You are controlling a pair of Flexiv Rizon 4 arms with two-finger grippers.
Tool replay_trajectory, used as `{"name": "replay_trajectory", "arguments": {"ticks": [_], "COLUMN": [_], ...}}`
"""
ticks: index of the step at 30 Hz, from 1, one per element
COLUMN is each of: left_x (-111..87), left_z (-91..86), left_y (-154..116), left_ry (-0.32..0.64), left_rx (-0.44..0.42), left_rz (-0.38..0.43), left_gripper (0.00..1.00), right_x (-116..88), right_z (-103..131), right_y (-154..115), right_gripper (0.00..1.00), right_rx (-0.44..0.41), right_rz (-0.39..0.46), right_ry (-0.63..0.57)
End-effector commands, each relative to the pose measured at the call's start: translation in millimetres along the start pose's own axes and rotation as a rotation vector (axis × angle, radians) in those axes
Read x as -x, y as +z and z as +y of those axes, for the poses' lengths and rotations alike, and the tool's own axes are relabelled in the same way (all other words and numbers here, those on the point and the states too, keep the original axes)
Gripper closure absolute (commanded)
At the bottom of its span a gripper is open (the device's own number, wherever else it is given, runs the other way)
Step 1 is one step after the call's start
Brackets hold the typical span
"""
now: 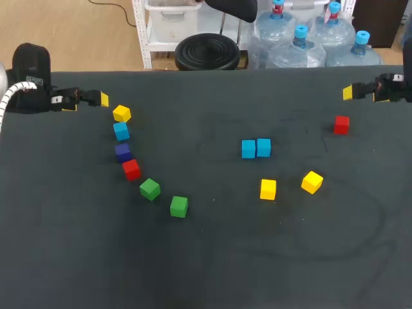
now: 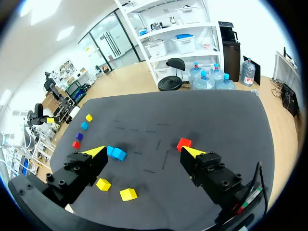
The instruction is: Place the blue cubes, place green cubes on the blue cubes, place the yellow cubes on the green cubes, then place the red cubes on the yellow cubes, and place purple cube on the red cubes.
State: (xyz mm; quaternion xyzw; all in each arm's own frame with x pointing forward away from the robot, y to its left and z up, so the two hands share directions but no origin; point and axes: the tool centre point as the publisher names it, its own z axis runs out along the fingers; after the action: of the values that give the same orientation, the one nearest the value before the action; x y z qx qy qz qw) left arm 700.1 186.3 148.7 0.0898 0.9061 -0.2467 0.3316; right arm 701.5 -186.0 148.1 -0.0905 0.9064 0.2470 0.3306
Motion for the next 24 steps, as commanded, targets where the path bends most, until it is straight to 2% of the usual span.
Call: {"name": "replay_trajectory", "arguments": {"ticks": [1,3,7,11,17,22,24], "left_x": [0.1,0.1,0.1,0.1,0.1,0.1,0.1], "left_z": [-0.3,-0.3,-0.3,-0.3,-0.3,-0.3,-0.3], "left_y": [-0.1,-0.1,-0.1,-0.1,-0.1,-0.1,-0.1], "left_ry": [0.000,0.000,0.000,0.000,0.000,0.000,0.000], "left_rx": [0.001,0.001,0.001,0.001,0.001,0.001,0.001], "left_rz": [0.000,0.000,0.000,0.000,0.000,0.000,0.000], "left_gripper": [0.00,0.00,0.00,0.00,0.00,0.00,0.00], "right_x": [-0.3,-0.3,-13.3,-22.2,-35.5,-54.7,-60.7], "right_z": [1.6,1.6,4.3,9.9,23.8,51.7,62.0], "right_y": [-1.1,-1.1,-18.2,-28.1,-23.3,0.6,11.8], "right_gripper": [0.00,0.00,0.00,0.00,0.00,0.00,0.00], "right_rx": [-0.008,-0.008,0.004,0.025,0.059,0.076,0.055], "right_rz": [0.000,0.000,0.035,0.108,0.274,0.419,0.477], "right_ry": [0.001,0.001,-0.043,-0.133,-0.395,-0.723,-0.836]}}
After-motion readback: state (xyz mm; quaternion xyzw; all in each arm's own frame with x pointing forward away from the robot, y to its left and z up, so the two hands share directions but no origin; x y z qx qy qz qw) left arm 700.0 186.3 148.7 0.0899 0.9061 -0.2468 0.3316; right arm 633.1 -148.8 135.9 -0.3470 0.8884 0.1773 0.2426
